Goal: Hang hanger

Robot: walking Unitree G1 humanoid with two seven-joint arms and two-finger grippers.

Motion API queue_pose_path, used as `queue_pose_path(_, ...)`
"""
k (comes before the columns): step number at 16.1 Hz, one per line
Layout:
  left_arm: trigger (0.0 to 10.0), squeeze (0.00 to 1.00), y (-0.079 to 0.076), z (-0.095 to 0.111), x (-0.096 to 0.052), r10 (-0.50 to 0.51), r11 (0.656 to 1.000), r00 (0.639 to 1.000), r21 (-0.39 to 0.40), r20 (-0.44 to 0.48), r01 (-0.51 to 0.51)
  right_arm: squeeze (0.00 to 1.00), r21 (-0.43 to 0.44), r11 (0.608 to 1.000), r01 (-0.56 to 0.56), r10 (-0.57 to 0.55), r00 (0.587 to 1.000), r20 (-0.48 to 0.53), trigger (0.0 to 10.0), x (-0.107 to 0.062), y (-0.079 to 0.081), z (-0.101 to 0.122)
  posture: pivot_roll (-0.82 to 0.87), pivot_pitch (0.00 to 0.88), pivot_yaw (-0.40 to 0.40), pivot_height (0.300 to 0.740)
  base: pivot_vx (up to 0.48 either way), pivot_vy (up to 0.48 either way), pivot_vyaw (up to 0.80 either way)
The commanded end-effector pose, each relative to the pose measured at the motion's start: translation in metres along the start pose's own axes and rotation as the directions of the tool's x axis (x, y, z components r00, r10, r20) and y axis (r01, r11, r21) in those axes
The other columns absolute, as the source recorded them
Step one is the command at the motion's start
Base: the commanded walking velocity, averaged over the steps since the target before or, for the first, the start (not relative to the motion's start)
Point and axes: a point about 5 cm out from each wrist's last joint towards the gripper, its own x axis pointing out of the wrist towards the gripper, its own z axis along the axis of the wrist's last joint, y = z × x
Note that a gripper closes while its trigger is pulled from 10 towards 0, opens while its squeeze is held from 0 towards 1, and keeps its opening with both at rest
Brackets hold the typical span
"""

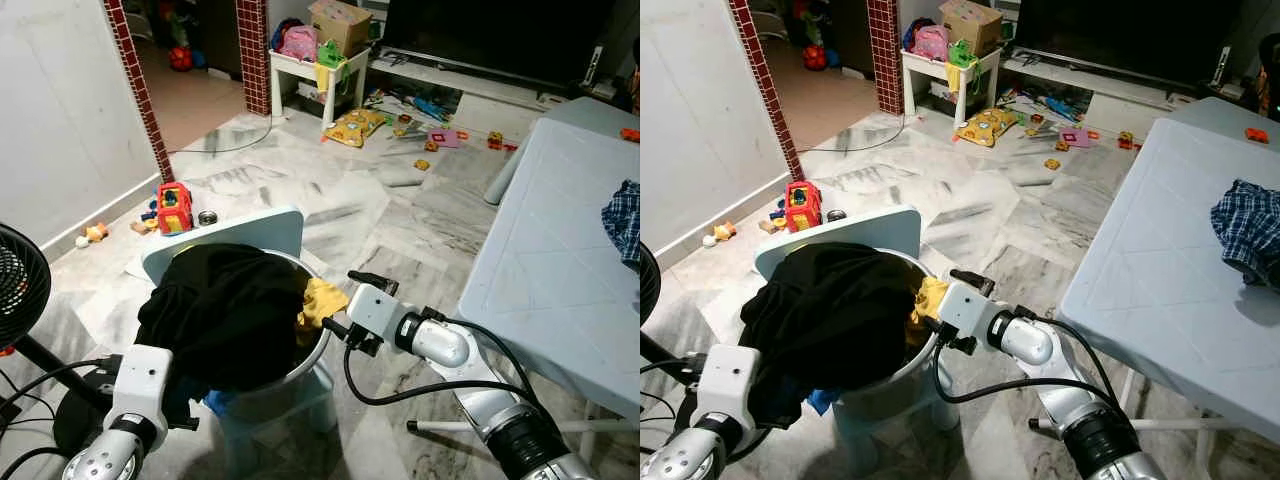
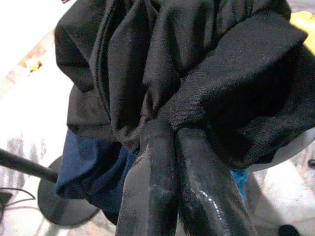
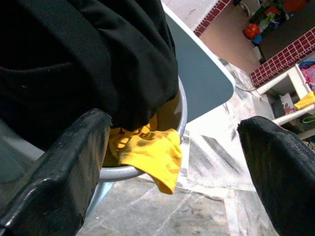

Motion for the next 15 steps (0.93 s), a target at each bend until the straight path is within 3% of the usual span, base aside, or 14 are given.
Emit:
queue_pose_path(1, 10.0, 0.00, -0.001, -0.001, 0.003, -0.022, 0.999, 1.000, 0.029, -0.002, 0.022, 0.00, -0.010, 1.000, 0.009, -0.009, 1.000, -0.005, 10.0, 0.000, -0.004, -0.001, -0.06, 0.018, -0.024, 0.740, 0.000, 0.000, 0.00)
queue_pose_path(2, 10.0, 0.97, -0.002, -0.006, 0.009, -0.036, 0.998, 0.999, 0.051, -0.018, 0.037, 0.00, -0.010, 1.000, 0.010, -0.010, 1.000, -0.003, 10.0, 0.001, -0.004, 0.000, -0.06, 0.018, -0.022, 0.740, 0.000, 0.000, 0.00)
queue_pose_path(8, 10.0, 1.00, -0.002, -0.016, 0.034, -0.067, 0.978, 0.998, 0.199, 0.011, 0.064, 0.00, -0.009, 1.000, 0.017, -0.017, 1.000, -0.004, 10.0, 0.000, -0.004, -0.001, -0.06, 0.020, -0.022, 0.740, 0.000, 0.000, 0.00)
queue_pose_path(11, 10.0, 1.00, 0.000, -0.021, 0.040, -0.166, 0.920, 0.986, 0.363, 0.024, 0.146, 0.00, -0.011, 1.000, 0.005, -0.005, 1.000, 0.002, 10.0, 0.004, -0.003, 0.001, -0.04, 0.020, -0.034, 0.740, 0.000, 0.000, 0.00)
queue_pose_path(15, 10.0, 1.00, -0.005, -0.033, 0.038, -0.301, 0.835, 0.954, 0.488, 0.017, 0.255, 0.00, -0.014, 1.000, 0.008, -0.008, 1.000, 0.002, 10.0, 0.005, -0.005, 0.001, -0.04, 0.020, -0.031, 0.740, 0.000, 0.000, 0.00)
